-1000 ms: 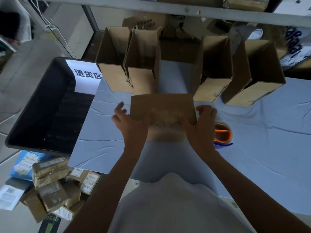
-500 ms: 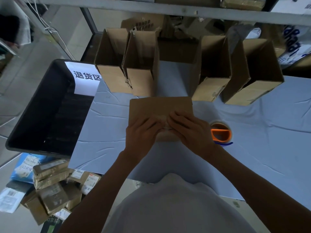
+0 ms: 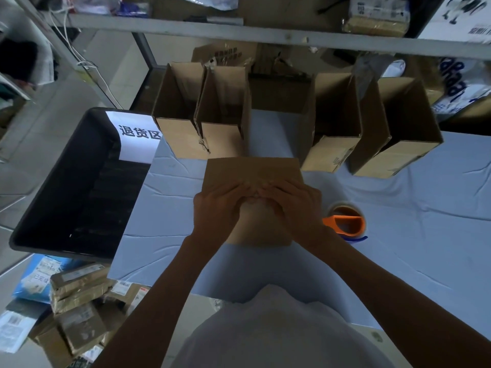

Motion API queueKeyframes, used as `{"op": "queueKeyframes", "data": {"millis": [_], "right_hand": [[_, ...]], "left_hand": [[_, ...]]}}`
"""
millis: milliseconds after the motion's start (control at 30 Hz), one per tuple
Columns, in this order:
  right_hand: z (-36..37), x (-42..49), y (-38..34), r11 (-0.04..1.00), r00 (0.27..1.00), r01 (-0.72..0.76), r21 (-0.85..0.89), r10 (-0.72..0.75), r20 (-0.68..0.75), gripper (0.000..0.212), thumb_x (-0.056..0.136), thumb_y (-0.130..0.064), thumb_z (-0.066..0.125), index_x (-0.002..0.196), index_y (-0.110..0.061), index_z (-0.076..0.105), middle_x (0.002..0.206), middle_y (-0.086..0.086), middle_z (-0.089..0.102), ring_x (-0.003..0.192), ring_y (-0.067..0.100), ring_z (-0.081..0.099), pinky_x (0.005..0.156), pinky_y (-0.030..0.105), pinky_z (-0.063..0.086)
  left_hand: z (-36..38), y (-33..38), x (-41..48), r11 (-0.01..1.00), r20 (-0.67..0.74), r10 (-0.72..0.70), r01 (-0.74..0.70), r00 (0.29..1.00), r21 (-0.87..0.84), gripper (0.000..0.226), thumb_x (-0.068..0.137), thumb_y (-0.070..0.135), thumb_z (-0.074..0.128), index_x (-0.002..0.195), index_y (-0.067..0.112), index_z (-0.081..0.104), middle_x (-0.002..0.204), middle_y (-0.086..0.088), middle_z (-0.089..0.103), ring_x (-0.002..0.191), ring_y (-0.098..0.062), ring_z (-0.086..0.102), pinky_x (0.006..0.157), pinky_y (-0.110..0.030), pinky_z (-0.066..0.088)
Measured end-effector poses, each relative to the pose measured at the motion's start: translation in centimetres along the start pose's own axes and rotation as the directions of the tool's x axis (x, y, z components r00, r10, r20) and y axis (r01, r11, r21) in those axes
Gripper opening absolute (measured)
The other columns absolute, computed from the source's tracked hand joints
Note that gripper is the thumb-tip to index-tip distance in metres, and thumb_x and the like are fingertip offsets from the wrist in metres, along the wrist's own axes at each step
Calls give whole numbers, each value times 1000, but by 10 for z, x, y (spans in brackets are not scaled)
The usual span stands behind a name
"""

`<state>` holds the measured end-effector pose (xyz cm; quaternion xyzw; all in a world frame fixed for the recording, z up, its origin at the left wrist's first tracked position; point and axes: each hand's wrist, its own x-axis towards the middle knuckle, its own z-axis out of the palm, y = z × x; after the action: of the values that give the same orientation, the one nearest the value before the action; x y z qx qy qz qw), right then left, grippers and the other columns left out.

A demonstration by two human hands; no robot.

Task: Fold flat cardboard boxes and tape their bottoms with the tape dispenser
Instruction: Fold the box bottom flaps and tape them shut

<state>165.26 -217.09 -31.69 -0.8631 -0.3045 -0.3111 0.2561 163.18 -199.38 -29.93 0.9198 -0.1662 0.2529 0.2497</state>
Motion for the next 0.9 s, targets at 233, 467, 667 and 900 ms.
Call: {"op": "queueKeyframes", "data": {"millis": [233,467,667,900], "right_hand": [[-6,15,6,998,996,44,-54,-39,81,25,85,-32,57,91,-15,75,88,2,73,67,18,67,49,26,49],[1,33,11,980,981,194,-49,-193,35,56,103,-34,29,81,-13,76,75,3,73,60,20,68,51,25,49],[-4,18,30,996,991,-28,88,16,134,35,93,-37,49,92,-11,72,89,8,72,66,26,68,50,40,54],[-2,16,27,996,992,74,48,-78,97,28,92,-27,52,92,-9,74,90,8,73,70,20,68,58,27,51]], "left_hand": [[4,10,17,989,58,-142,140,988,40,18,71,14,55,74,22,71,65,6,67,54,-18,60,43,-23,40],[5,-7,16,992,93,-124,122,988,25,26,69,1,65,81,22,74,68,3,71,52,-21,63,46,-24,47],[0,-3,25,993,103,-114,111,988,35,11,72,17,70,76,27,70,62,10,66,46,-14,56,44,-21,41],[6,8,27,988,91,-131,123,987,91,18,64,4,56,62,21,63,54,7,58,46,-14,52,44,-14,15]]}}
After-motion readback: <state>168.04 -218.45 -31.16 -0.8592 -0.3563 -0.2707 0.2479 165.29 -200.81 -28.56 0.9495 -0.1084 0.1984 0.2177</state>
